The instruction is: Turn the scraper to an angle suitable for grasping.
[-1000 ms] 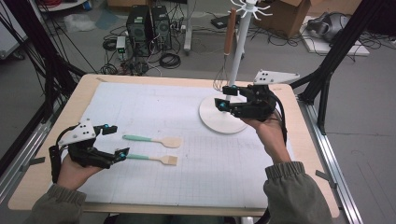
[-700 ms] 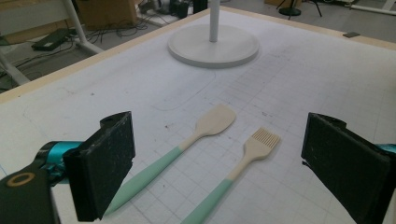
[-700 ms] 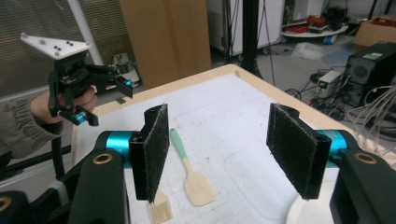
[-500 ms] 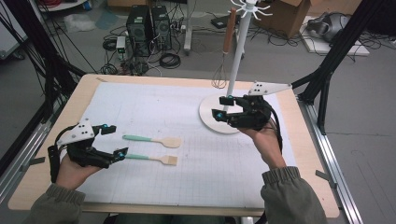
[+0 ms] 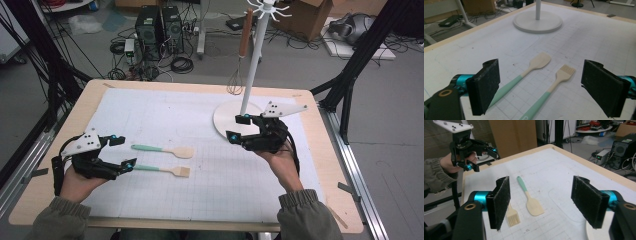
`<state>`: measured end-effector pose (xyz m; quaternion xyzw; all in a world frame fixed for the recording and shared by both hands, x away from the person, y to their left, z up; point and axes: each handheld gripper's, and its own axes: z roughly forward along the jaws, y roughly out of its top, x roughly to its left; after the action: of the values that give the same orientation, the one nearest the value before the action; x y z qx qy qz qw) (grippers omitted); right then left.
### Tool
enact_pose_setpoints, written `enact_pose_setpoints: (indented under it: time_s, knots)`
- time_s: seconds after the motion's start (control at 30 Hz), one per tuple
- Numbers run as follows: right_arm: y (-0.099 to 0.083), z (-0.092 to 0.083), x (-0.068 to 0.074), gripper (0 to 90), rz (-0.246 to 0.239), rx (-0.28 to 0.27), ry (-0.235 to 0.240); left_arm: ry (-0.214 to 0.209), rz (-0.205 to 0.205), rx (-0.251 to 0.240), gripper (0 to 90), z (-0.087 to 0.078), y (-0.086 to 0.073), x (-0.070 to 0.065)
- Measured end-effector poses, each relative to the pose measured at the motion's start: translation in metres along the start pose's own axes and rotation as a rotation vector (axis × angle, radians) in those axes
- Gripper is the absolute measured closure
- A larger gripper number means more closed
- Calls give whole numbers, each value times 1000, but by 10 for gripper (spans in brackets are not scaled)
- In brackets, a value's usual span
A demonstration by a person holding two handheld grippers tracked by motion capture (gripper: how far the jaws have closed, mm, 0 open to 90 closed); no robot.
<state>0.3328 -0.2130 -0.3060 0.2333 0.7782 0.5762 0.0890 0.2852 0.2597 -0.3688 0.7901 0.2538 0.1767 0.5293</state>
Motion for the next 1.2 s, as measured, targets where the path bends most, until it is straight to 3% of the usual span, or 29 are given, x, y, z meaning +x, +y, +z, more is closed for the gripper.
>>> enact_pose_setpoints:
  time_s: [0.47, 0.67, 0.97, 1.2]
  knots:
    - [-30, 2, 5, 299, 5, 34, -16, -4, 16, 46, 303, 7, -12, 6]
    - [-38, 12, 5, 311, 21, 58, -22, 0, 11, 53, 331, 9, -16, 8]
    - [-41, 29, 8, 391, 8, 117, 1, 14, 4, 60, 332, 7, -18, 11]
    - [-42, 23, 13, 430, 2, 111, 1, 2, 3, 75, 443, 7, -19, 13]
